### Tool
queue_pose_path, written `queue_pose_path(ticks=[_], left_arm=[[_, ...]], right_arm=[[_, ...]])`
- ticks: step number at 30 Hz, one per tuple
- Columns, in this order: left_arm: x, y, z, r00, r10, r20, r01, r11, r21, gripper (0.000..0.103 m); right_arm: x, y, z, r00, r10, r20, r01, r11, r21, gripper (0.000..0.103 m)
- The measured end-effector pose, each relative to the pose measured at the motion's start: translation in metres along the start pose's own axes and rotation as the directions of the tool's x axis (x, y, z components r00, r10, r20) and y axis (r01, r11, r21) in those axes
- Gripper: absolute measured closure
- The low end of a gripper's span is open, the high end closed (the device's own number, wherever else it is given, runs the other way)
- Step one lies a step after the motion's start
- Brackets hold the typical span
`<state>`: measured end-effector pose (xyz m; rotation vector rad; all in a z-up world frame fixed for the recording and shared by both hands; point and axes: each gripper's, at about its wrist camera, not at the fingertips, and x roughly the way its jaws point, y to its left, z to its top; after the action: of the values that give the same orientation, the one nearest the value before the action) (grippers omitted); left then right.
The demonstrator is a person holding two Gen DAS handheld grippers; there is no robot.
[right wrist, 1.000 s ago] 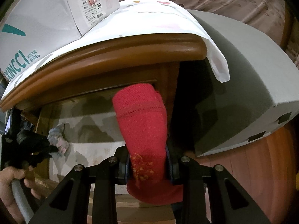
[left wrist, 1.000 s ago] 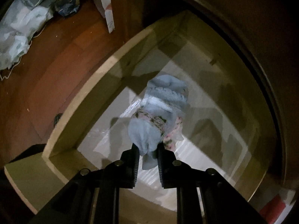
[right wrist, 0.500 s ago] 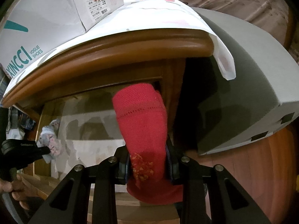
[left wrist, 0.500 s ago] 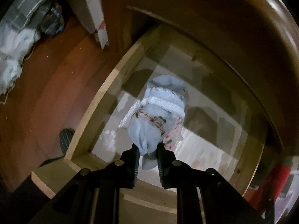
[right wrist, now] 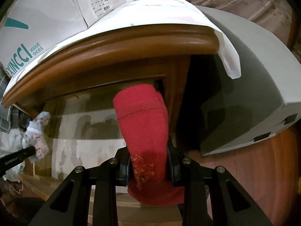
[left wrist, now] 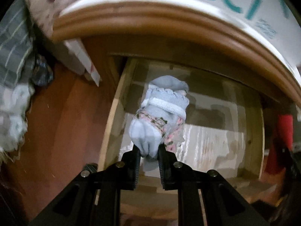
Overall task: Take underwear out of drawer
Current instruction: 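Carry the pale blue sock with the left tool over the white box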
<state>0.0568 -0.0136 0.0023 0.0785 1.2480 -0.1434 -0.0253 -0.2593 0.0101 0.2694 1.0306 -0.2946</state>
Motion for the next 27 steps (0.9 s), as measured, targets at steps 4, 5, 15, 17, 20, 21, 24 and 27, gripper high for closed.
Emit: queue_pose_path(ticks=[4,5,15,17,20,21,24,27], left_arm=[[-0.024,-0.003,-0.003,0.998,-0.011,0.057,0.006,0.996,0.085,0.086],[-0.028,-0.003,-0.003,0.998,-0.015,0.066,0.008,0.995,0.099,0.086],[-0.102,-0.001,-0.005,0.968,-0.065,0.243,-0.018,0.946,0.323,0.086],[-0.115,0.003,-0.003,0.963,-0.076,0.257,-0.013,0.945,0.327,0.086],[-0.137,0.009,-0.001,0.955,-0.096,0.282,-0.007,0.939,0.343,0.086],[-0.141,0.008,-0.002,0.954,-0.092,0.287,-0.015,0.938,0.348,0.086],[-0.154,0.008,-0.004,0.951,-0.099,0.293,-0.013,0.934,0.357,0.086],[-0.167,0.006,-0.005,0.946,-0.118,0.303,0.000,0.932,0.362,0.086]], right_arm=[[-0.001,-0.001,0.001,1.000,-0.006,0.000,0.006,1.000,-0.004,0.076],[-0.001,0.000,0.001,1.000,-0.007,-0.001,0.007,1.000,-0.005,0.076],[0.001,-0.001,0.000,1.000,-0.012,-0.012,0.012,1.000,-0.012,0.076],[0.000,0.000,0.000,1.000,-0.012,-0.014,0.012,1.000,-0.013,0.076],[0.001,-0.001,0.000,1.000,-0.013,-0.017,0.013,1.000,-0.013,0.076],[0.001,-0.001,0.000,1.000,-0.009,-0.018,0.009,1.000,-0.012,0.076],[0.001,-0.001,0.000,1.000,-0.011,-0.018,0.011,1.000,-0.013,0.076],[0.002,-0.001,0.000,1.000,-0.012,-0.019,0.012,1.000,-0.014,0.076]])
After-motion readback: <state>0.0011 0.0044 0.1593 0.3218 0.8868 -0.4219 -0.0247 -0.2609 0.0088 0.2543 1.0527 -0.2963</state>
